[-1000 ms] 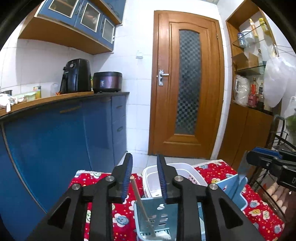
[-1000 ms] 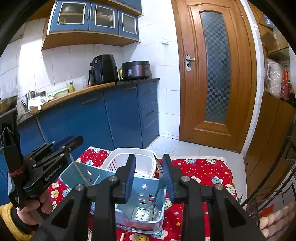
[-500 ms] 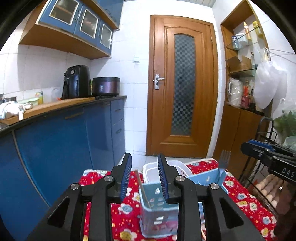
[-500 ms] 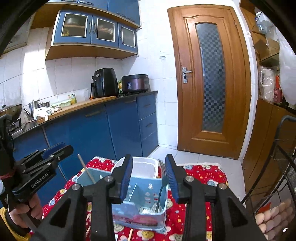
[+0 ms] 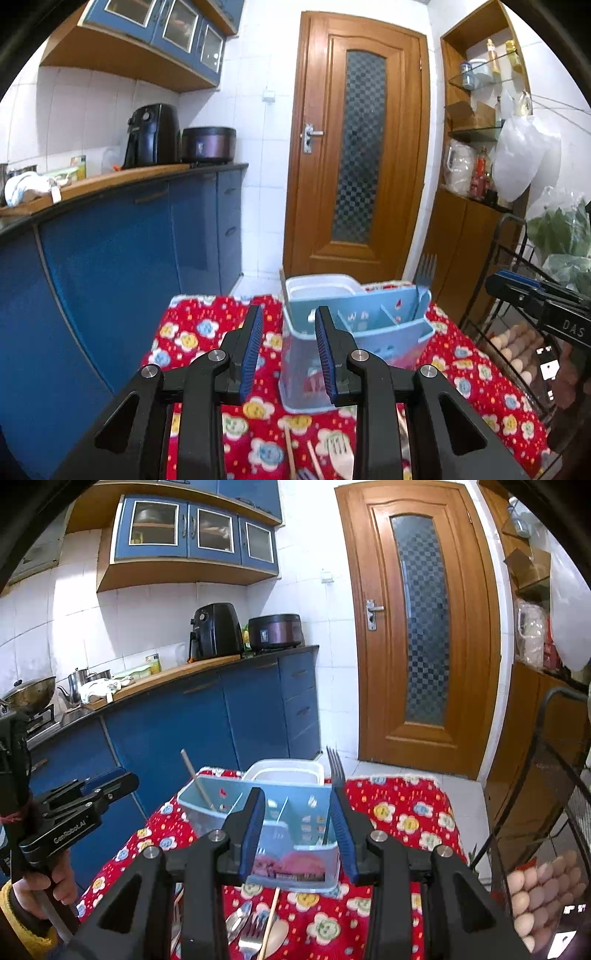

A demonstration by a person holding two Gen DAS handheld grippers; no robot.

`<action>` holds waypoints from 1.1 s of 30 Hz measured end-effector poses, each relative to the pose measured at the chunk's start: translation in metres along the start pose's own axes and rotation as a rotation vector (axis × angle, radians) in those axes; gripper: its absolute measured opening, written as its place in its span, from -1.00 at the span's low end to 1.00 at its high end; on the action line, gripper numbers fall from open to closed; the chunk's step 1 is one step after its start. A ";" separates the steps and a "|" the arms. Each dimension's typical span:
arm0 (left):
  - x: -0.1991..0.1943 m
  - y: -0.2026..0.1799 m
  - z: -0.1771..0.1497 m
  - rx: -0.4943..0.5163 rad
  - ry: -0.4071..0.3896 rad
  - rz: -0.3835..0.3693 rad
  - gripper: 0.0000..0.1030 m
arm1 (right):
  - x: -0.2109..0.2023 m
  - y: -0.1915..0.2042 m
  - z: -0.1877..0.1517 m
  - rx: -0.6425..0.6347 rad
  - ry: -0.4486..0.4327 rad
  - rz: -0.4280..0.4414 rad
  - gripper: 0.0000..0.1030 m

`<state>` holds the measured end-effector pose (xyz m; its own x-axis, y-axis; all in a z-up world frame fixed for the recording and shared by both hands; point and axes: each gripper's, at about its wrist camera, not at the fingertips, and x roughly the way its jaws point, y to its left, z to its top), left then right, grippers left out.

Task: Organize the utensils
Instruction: 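Move both tools back to the utensils and close the right tool on a wooden chopstick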

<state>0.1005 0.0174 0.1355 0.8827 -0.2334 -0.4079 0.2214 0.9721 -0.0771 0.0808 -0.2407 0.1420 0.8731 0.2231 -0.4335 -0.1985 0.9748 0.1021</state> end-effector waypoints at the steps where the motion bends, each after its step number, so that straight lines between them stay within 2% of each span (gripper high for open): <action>1: -0.001 0.001 -0.003 0.003 0.011 -0.001 -0.42 | -0.001 0.000 -0.004 0.001 0.010 0.001 -0.23; 14: 0.014 0.006 -0.045 0.012 0.167 -0.003 -0.42 | 0.008 0.002 -0.045 0.045 0.136 0.023 -0.23; 33: 0.067 0.014 -0.087 -0.005 0.399 0.030 -0.42 | 0.063 0.003 -0.082 0.074 0.327 0.050 -0.23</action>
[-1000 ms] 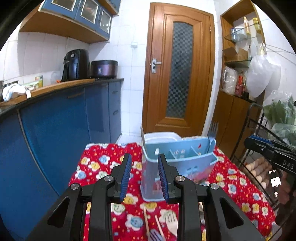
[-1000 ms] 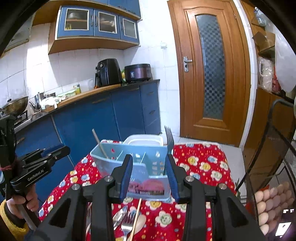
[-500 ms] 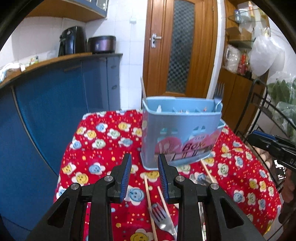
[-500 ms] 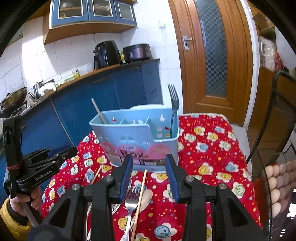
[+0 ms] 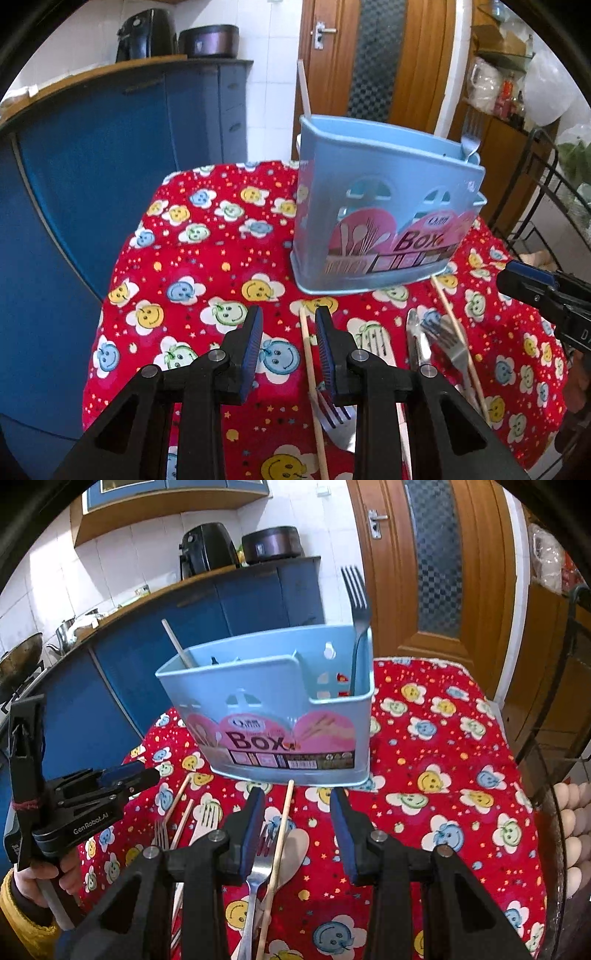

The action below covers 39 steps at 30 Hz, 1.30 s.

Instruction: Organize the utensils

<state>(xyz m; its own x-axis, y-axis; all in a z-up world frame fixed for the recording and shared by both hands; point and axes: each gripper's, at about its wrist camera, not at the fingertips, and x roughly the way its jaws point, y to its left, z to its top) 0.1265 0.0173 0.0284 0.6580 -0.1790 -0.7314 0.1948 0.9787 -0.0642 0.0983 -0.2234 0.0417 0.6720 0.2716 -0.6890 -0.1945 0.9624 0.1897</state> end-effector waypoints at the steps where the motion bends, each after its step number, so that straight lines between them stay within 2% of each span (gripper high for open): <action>1: 0.002 0.000 0.000 0.005 0.011 -0.001 -0.42 | 0.004 0.000 0.000 0.004 0.011 0.006 -0.23; 11: 0.035 0.004 -0.002 0.003 0.157 -0.062 -0.42 | 0.031 -0.004 -0.003 0.027 0.105 0.053 -0.23; 22: 0.052 0.007 0.003 0.025 0.219 -0.073 -0.42 | 0.056 -0.004 -0.006 0.021 0.188 0.076 -0.27; 25: 0.059 0.006 0.008 0.054 0.237 -0.066 -0.43 | 0.061 -0.004 -0.006 0.017 0.210 0.082 -0.38; 28: 0.064 0.003 0.011 0.082 0.249 -0.062 -0.46 | 0.067 -0.004 -0.005 0.012 0.223 0.077 -0.57; 30: 0.063 0.000 0.010 0.091 0.248 -0.065 -0.63 | 0.070 -0.005 -0.005 0.017 0.228 0.083 -0.78; 33: 0.063 0.000 0.010 0.081 0.241 -0.071 -0.83 | 0.070 -0.005 -0.004 0.019 0.221 0.098 -0.86; 39: 0.058 0.012 0.011 0.007 0.200 -0.096 -0.92 | 0.053 0.001 -0.002 -0.006 0.144 0.128 -0.88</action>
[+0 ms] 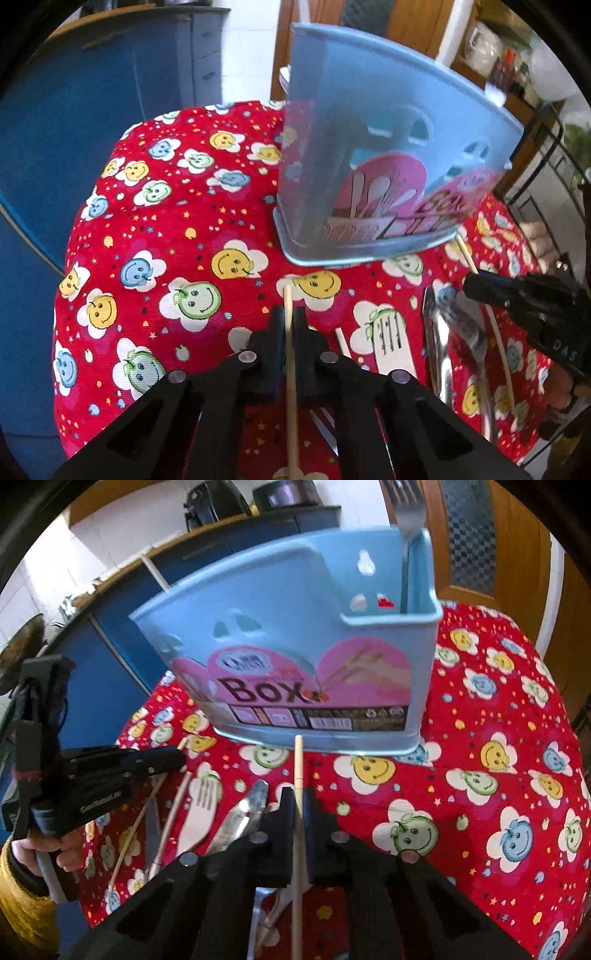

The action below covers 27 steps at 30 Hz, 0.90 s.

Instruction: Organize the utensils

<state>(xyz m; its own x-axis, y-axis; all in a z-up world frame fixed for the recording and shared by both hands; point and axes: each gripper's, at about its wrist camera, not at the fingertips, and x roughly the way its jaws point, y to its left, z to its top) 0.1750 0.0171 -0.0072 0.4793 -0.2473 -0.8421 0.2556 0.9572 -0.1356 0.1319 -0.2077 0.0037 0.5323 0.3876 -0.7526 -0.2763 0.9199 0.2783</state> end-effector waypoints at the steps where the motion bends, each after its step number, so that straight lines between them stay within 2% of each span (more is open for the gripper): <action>1: -0.003 0.001 0.000 -0.009 -0.013 -0.007 -0.92 | -0.006 0.001 0.000 -0.002 -0.018 0.005 -0.88; 6: -0.027 0.000 -0.005 -0.043 -0.090 -0.052 -0.92 | -0.030 0.003 -0.001 -0.007 -0.112 0.022 -0.88; 11: -0.056 -0.004 -0.010 -0.060 -0.198 -0.077 -0.92 | -0.049 0.009 -0.002 -0.038 -0.191 0.001 -0.88; 20: -0.109 -0.017 -0.010 -0.077 -0.436 -0.058 -0.92 | -0.082 0.017 -0.005 -0.048 -0.315 -0.014 -0.88; 27: -0.137 -0.026 0.008 -0.076 -0.556 -0.059 -0.92 | -0.102 0.017 0.001 -0.042 -0.377 -0.015 -0.88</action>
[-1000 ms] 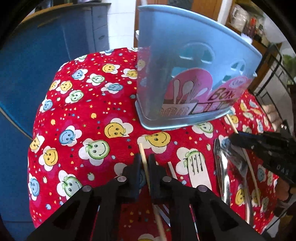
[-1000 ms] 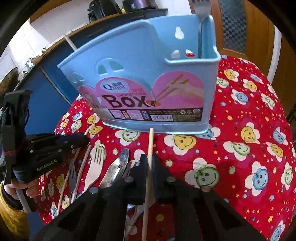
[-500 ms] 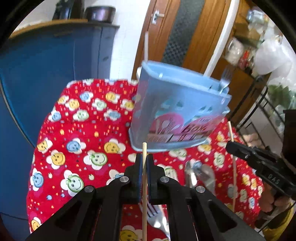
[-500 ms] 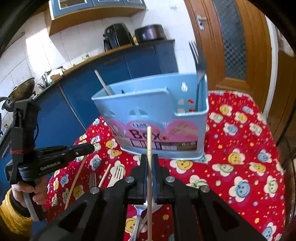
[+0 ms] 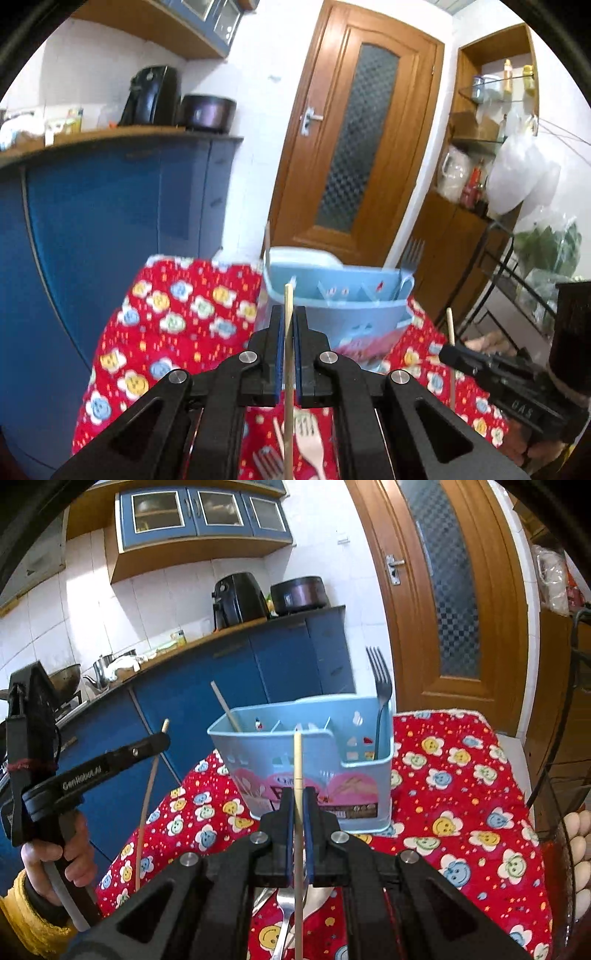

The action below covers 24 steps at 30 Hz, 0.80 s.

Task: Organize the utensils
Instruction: 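Carry both chopsticks up over the blue utensil holder with both tools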

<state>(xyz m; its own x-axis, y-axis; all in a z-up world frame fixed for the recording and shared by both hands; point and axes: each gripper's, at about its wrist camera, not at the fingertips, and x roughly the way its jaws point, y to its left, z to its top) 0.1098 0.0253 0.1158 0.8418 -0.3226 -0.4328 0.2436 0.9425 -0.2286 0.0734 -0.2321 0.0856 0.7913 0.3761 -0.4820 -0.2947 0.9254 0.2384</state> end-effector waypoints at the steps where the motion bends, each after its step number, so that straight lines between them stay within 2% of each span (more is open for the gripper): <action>1: -0.001 -0.003 0.005 0.002 -0.013 -0.002 -0.92 | -0.002 0.000 0.003 -0.005 -0.011 -0.001 -0.88; 7: 0.005 -0.013 0.034 0.008 -0.103 -0.008 -0.92 | -0.009 0.003 0.021 -0.037 -0.058 -0.018 -0.88; 15: 0.018 -0.028 0.074 0.042 -0.261 0.038 -0.92 | -0.009 -0.004 0.053 -0.063 -0.123 -0.028 -0.88; 24: 0.045 -0.034 0.109 0.049 -0.355 0.069 -0.92 | 0.006 -0.012 0.091 -0.090 -0.194 -0.047 -0.88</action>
<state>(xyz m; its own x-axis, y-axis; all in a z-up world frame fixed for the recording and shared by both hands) 0.1920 -0.0119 0.1989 0.9697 -0.2160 -0.1143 0.1960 0.9668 -0.1639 0.1306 -0.2452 0.1570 0.8912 0.3241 -0.3172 -0.2943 0.9455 0.1392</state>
